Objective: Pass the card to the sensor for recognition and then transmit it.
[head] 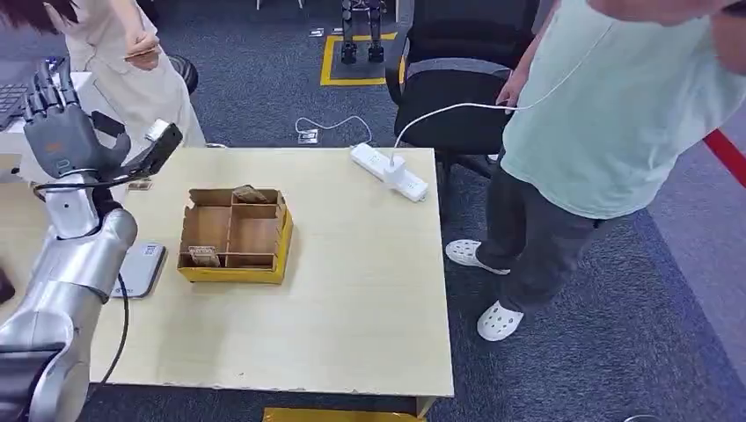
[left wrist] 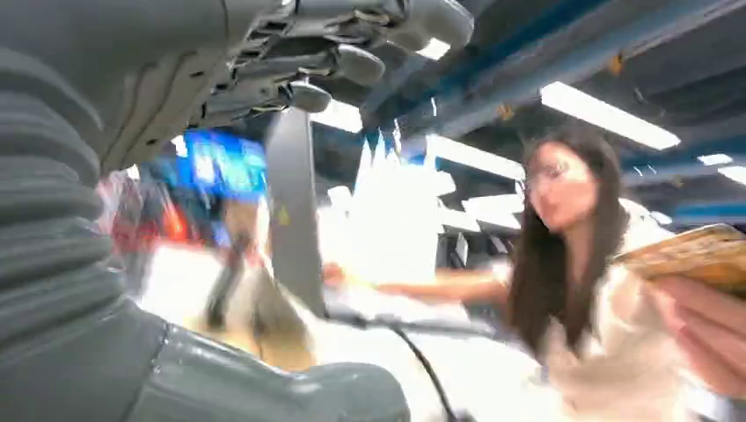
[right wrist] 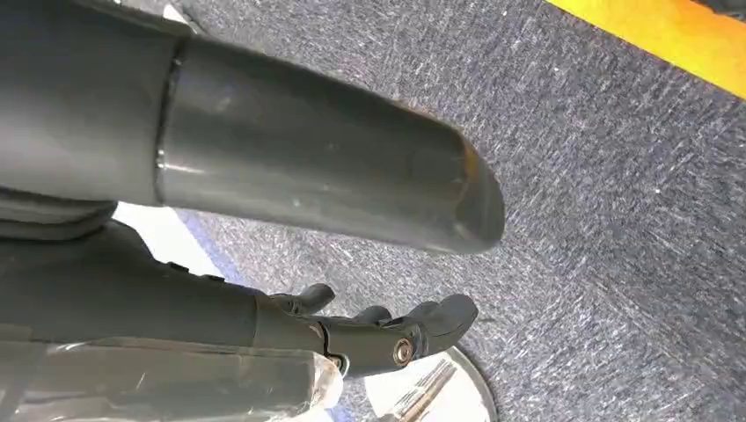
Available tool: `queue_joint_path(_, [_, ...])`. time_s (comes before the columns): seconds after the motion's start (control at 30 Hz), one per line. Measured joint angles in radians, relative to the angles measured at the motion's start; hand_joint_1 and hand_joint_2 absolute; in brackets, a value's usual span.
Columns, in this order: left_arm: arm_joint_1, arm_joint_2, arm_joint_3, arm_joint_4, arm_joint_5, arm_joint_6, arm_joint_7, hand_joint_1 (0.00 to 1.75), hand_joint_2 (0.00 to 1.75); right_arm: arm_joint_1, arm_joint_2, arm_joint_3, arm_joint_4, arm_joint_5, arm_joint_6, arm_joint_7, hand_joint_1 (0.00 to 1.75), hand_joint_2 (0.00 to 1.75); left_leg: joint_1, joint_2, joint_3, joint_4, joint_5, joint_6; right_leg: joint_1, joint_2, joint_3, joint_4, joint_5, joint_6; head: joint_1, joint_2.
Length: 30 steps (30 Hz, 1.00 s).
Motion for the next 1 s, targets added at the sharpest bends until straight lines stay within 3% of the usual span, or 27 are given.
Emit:
queue_joint_path(0.1, [0.033, -0.003, 0.03, -0.052, 0.278, -0.097, -0.115, 0.0, 1.75, 0.008, -0.001, -0.001, 0.0, -0.009, -0.008, -0.013, 0.0, 0.0, 0.0, 0.001, 0.0, 0.0, 0.0, 0.0, 0.0, 0.0, 0.0, 0.0, 0.0, 0.0, 0.0, 0.0])
queue_joint_path(0.17, [0.068, -0.002, 0.046, -0.095, 0.396, -0.144, -0.166, 0.0, 1.75, 0.014, -0.002, -0.001, 0.001, -0.014, -0.008, -0.016, 0.0, 0.0, 0.0, 0.001, 0.0, 0.0, 0.0, 0.0, 0.0, 0.001, 0.0, 0.0, 0.0, 0.0, 0.0, 0.0])
queue_joint_path(0.33, [0.166, 0.033, 0.08, -0.215, 0.604, -0.271, -0.235, 0.0, 1.75, 0.022, -0.009, -0.002, 0.001, -0.015, -0.009, -0.023, 0.0, 0.0, 0.0, 0.001, 0.0, 0.0, 0.0, 0.0, 0.0, 0.001, 0.0, 0.0, 0.0, 0.0, 0.0, 0.0])
queue_joint_path(0.43, [0.218, 0.055, 0.103, -0.284, 0.659, -0.305, -0.244, 0.0, 1.75, 0.024, -0.013, -0.002, 0.001, -0.016, -0.011, -0.026, 0.0, 0.0, 0.0, 0.001, 0.0, 0.0, 0.0, 0.0, 0.0, 0.001, -0.001, 0.0, 0.0, 0.0, 0.0, 0.0])
queue_joint_path(0.63, [0.272, 0.095, 0.123, -0.357, 0.666, -0.314, -0.245, 0.0, 1.75, 0.024, -0.018, -0.002, 0.002, -0.017, -0.011, -0.026, 0.0, 0.0, 0.0, 0.001, -0.001, 0.0, 0.0, 0.0, 0.0, 0.0, 0.0, 0.0, 0.0, 0.0, 0.0, 0.0])
queue_joint_path(0.7, [0.278, 0.105, 0.123, -0.365, 0.616, -0.294, -0.217, 0.0, 1.75, 0.023, -0.018, -0.002, 0.002, -0.018, -0.012, -0.026, 0.0, 0.0, 0.0, 0.0, -0.001, 0.0, 0.0, 0.0, 0.0, 0.0, 0.0, 0.0, 0.0, 0.0, 0.0, 0.0])
queue_joint_path(0.83, [0.309, 0.166, 0.126, -0.365, 0.425, -0.178, -0.135, 0.0, 1.75, 0.024, -0.018, -0.002, 0.002, -0.018, -0.012, -0.027, 0.0, 0.0, 0.0, 0.003, -0.001, -0.001, 0.0, 0.0, 0.0, 0.003, 0.0, 0.0, 0.0, 0.0, 0.001, 0.0])
queue_joint_path(1.0, [0.445, 0.28, 0.211, -0.364, 0.287, -0.065, -0.115, 0.0, 1.75, 0.024, -0.018, -0.002, 0.002, -0.021, -0.012, -0.027, 0.0, 0.0, 0.0, 0.006, 0.0, -0.002, -0.002, -0.001, 0.0, 0.006, -0.002, 0.001, -0.001, -0.001, 0.0, 0.0])
